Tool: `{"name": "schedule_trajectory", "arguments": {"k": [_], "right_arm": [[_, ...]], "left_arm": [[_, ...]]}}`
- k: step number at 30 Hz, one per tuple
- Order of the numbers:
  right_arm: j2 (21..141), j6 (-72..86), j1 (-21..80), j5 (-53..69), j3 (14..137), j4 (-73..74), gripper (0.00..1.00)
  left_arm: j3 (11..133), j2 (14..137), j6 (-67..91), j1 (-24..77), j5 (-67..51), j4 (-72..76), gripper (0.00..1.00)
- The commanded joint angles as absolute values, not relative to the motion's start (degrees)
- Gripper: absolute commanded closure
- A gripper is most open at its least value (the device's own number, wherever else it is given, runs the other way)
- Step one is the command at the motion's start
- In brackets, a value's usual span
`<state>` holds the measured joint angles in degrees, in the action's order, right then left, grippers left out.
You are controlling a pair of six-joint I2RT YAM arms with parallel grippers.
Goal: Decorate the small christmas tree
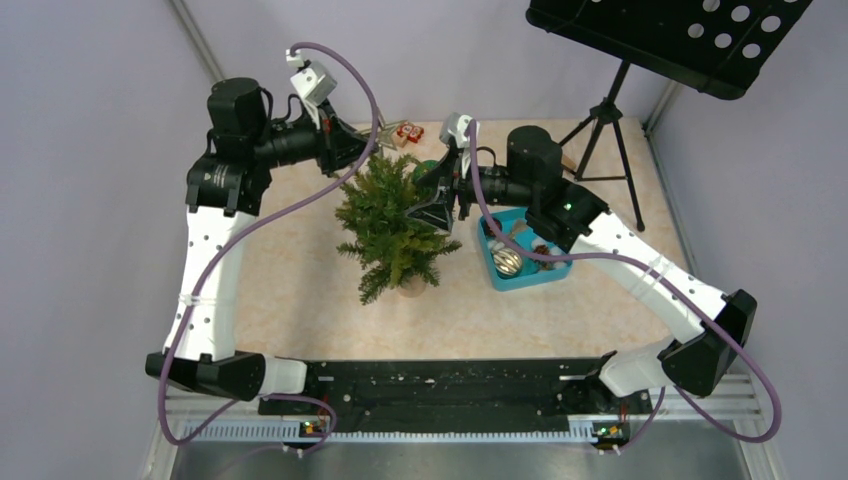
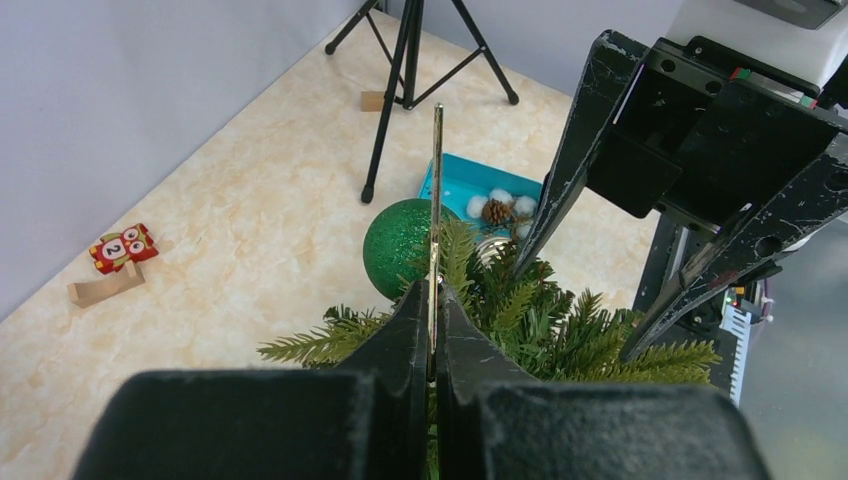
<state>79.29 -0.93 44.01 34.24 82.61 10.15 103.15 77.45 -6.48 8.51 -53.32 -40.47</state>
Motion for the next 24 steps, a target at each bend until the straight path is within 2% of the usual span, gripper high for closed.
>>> {"name": "schedule_trajectory", "arguments": {"k": [1, 9, 13, 24], "right_arm": [[78.0, -1.3, 43.9, 35.1, 83.9, 9.3, 0.35], [78.0, -1.3, 43.9, 35.3, 83.8, 9.3, 0.35], [77.7, -1.2, 44.0, 35.4, 83.4, 8.9, 0.35], [76.4, -0.8, 43.9, 35.7, 81.8, 8.0, 0.35]], "left_arm": [[103.6, 76.8, -5.1, 8.1, -54.8, -40.4, 1.0], [104.4, 73.7, -4.7, 8.0, -58.0, -38.0, 1.0], [98.9, 69.5, -8.2, 8.0, -58.5, -37.2, 1.0], [90.8, 66.9, -2.1, 6.6, -57.2, -28.0, 1.0]]}}
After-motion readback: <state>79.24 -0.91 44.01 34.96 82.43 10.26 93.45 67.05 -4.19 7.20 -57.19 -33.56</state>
